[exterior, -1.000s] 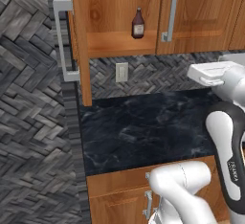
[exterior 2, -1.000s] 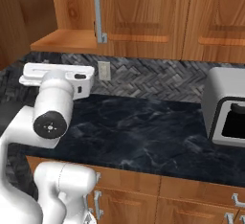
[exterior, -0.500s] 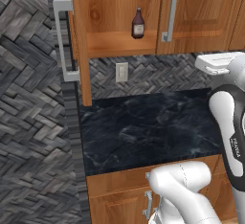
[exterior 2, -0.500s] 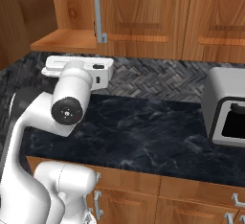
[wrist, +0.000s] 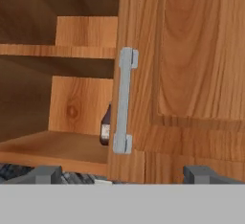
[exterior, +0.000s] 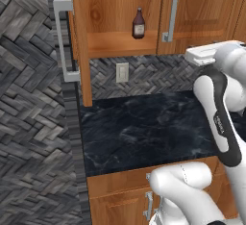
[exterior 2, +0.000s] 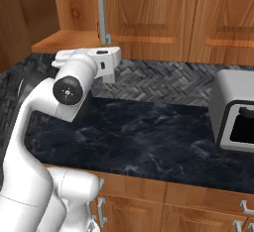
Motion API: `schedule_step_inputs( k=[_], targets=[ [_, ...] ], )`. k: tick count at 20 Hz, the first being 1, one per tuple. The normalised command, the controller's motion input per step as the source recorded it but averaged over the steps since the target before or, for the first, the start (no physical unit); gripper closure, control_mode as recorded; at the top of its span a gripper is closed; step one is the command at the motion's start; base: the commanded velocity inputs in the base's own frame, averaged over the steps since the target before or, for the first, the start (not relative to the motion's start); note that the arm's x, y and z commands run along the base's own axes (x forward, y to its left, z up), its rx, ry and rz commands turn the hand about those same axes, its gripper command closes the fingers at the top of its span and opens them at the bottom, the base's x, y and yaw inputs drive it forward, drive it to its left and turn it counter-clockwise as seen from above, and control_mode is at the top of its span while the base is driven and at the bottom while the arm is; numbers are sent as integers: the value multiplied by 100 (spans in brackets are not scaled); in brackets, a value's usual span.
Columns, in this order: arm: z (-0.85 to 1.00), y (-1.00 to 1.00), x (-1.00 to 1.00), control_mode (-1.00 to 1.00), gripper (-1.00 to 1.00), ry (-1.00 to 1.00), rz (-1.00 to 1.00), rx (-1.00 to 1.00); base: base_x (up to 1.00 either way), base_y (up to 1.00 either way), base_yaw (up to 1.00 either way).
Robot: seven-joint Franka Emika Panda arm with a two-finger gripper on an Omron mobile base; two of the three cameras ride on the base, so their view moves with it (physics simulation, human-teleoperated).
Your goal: The dining table condiment station is running low on ketchup. Refill the condiment station by opening the cabinet and taking the ketchup from the cabinet and placing it on the dining table.
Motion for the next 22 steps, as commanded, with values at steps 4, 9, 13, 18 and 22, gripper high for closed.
schedule_step_inputs(
  k=[4,9,13,18,22],
  targets=[
    [0,9,56,-100,-100,0,-13,-1,0,0,0],
    [14,17,49,-100,-100,-6,-6,0,0,0,0],
    [33,8,32,-100,-100,-5,-1,0,0,0,0],
    [12,1,3,-100,-100,-13,9,0,0,0,0],
    [0,0,7,-100,-100,-9,9,0,0,0,0]
  ],
)
